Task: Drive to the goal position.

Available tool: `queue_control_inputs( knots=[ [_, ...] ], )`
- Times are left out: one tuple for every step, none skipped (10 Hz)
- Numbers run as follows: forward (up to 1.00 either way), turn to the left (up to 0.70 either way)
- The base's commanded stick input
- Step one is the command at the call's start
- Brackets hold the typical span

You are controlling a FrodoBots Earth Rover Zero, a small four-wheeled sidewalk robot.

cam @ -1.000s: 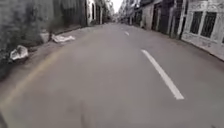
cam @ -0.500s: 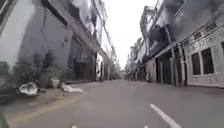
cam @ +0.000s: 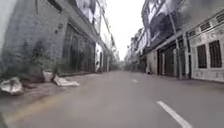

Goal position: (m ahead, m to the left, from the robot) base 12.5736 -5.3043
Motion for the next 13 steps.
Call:
queue_control_inputs(
  knots=[
    [0.85,0.0],
    [0.85,0.0],
    [0.85,0.0],
    [0.85,0.0],
    [0.85,-0.01],
    [0.85,-0.3],
    [0.85,-0.34],
    [0.85,-0.14],
    [0.85,0.0],
    [0.85,0.0],
    [0.85,-0.17],
    [0.85,-0.34],
    [0.85,-0.33]
  ],
)
